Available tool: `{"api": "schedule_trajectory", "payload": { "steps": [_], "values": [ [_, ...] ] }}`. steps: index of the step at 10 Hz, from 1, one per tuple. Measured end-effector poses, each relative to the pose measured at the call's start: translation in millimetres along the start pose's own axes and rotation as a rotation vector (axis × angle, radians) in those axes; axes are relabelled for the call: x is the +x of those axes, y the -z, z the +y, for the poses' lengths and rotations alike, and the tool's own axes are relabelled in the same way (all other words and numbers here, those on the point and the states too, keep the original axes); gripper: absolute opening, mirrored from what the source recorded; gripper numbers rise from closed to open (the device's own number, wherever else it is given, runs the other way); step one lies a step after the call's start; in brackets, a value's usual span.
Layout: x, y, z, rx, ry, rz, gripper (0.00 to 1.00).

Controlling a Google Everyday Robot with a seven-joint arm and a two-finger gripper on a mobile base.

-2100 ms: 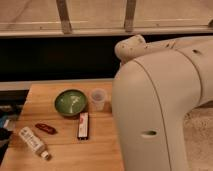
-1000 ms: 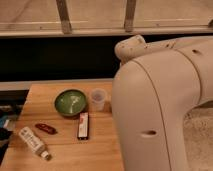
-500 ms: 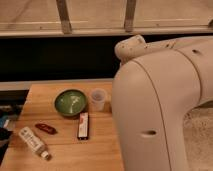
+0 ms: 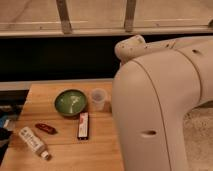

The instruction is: Place the eraser in the ceramic cup

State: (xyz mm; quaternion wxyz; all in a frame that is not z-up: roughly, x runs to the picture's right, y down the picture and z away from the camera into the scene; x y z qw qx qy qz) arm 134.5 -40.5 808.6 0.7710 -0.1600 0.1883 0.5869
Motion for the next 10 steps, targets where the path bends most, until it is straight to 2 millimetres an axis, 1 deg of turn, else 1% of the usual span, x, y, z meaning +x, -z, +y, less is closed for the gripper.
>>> {"api": "schedule_trajectory", "payload": {
  "steps": [3,4,6,7,9,10],
  "values": [
    [-1,1,0,-0.002,0.001,0.0,0.62],
    [-2,4,4,-0.012,0.031,0.007,0.62],
    [-3,11,29,-0.051,0.116,0.029,0.62],
    [0,15,51,-0.088,0.16,0.042,0.62],
    [20,26,77,-0.158,0.217,0.077,0.62],
    [33,34,87,-0.209,0.237,0.094,0.62]
  ]
}}
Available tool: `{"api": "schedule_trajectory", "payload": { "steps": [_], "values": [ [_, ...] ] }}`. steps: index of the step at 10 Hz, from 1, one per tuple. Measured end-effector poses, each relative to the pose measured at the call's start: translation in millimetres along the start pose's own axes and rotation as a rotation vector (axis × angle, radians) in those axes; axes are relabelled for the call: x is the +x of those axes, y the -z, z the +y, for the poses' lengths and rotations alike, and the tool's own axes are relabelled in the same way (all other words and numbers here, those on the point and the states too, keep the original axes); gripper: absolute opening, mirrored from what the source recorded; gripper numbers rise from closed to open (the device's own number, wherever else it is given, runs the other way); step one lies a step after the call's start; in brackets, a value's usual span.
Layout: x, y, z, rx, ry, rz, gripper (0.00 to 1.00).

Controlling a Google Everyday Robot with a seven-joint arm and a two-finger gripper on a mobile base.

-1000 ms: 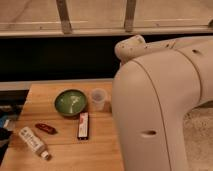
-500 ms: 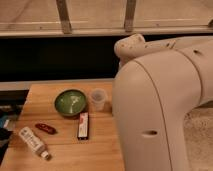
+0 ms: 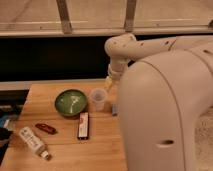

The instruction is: Place the eraser in the ceramic cup

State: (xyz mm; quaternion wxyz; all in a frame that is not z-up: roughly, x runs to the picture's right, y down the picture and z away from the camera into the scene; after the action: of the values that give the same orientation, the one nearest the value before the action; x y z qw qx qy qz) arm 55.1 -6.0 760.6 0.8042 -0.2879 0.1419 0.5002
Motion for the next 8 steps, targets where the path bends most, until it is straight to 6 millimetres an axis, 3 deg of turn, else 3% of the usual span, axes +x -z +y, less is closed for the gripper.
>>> {"api": "schedule_trajectory", "payload": {
  "steps": [3,8],
  "values": [
    [26,7,25,-0.094,0.028,0.026,0.62],
    [24,6,28,-0.098,0.032,0.025,0.62]
  ]
}}
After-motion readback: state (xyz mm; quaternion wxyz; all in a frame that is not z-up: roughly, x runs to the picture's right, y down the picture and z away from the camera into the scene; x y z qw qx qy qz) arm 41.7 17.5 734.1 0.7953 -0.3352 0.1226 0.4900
